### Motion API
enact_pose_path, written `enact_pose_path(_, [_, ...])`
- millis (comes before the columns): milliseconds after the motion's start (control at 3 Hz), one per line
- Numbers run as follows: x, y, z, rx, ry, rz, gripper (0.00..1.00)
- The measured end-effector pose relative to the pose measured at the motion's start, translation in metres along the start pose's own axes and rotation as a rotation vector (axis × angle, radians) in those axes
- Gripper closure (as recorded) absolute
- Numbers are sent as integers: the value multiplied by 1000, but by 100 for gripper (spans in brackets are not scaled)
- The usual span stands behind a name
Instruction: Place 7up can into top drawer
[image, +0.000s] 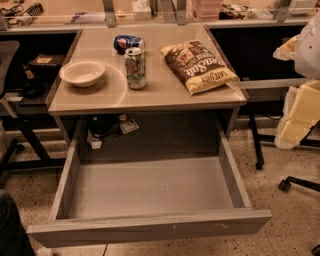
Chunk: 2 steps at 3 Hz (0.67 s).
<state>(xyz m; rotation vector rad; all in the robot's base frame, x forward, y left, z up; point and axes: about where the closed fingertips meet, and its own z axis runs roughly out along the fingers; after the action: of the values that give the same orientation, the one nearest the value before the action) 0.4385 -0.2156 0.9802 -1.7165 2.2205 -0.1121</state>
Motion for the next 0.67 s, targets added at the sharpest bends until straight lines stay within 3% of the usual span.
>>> enact_pose_path(667, [-6, -3, 2, -1, -18, 19, 0])
